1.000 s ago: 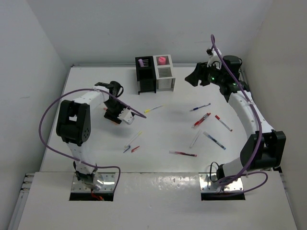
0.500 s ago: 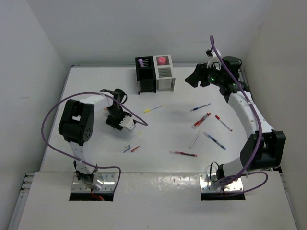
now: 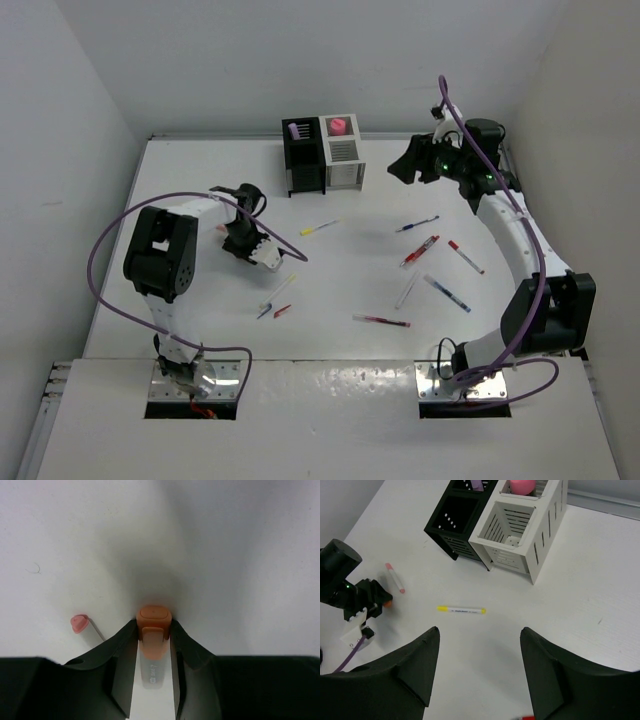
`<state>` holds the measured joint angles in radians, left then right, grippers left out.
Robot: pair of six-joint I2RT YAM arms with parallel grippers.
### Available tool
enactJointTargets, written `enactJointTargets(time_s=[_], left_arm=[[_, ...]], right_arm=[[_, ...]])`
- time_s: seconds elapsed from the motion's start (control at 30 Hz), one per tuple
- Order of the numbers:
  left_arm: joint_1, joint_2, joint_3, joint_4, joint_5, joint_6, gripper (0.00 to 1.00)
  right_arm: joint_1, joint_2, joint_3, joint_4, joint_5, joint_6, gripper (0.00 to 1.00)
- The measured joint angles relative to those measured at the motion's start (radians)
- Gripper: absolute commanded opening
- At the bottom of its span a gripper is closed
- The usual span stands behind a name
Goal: Sort the stationery into containers
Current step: Pick up the pen from the center of the board, then place the pen in the storage box.
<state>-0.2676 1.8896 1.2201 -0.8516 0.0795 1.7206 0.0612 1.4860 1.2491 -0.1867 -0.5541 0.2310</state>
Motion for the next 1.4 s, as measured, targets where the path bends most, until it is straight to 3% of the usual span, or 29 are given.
enactJointTargets(time_s=[0.23, 0.3, 0.4, 0.47, 0.57, 0.67, 0.8, 0.9, 1.0, 1.13, 1.4], left_arm=[[-0.045, -0.019, 0.032, -0.132, 0.132, -0.007, 0.1], [-0.097, -0.044, 0.085, -0.215, 0.221, -0.036, 0.02], [-0.162, -0.073, 0.243, -0.299, 0.398, -0.153, 0.0], [-0.177, -0.08, 0.374, -0.257, 0.518, -0.308, 0.0], [-0.141, -0.093, 0.509, -0.019, 0.64, -0.715, 0.0], [-0.048, -0.113, 0.502, 0.422, 0.677, -1.189, 0.0], [0.048, -0.049, 0.517, 0.904, 0.56, -1.619, 0.0], [0.074, 0.089, 0.622, 1.163, 0.476, -1.838, 0.0], [0.082, 0.247, 0.711, 1.365, 0.428, -2.013, 0.0], [0.086, 0.431, 0.798, 1.488, 0.396, -2.17, 0.0], [0.086, 0.531, 0.79, 1.541, 0.345, -2.227, 0.0]], right_arm=[[-0.002, -0.012, -0.011, -0.011, 0.0, -0.007, 0.64], [-0.003, -0.026, -0.021, -0.019, -0.001, -0.01, 0.64], [-0.007, -0.048, -0.03, -0.032, -0.004, -0.014, 0.64], [-0.009, -0.06, -0.032, -0.034, -0.005, -0.014, 0.64], [-0.014, -0.069, -0.032, -0.038, -0.006, -0.014, 0.64], [-0.024, -0.072, -0.033, -0.045, -0.006, -0.013, 0.64], [-0.037, -0.072, -0.04, -0.055, -0.004, -0.013, 0.64], [-0.045, -0.072, -0.042, -0.058, 0.0, -0.014, 0.64], [-0.049, -0.072, -0.047, -0.055, 0.003, -0.013, 0.64], [-0.053, -0.071, -0.07, -0.052, 0.005, -0.013, 0.64], [-0.093, -0.069, -0.092, -0.046, 0.008, -0.01, 0.64]])
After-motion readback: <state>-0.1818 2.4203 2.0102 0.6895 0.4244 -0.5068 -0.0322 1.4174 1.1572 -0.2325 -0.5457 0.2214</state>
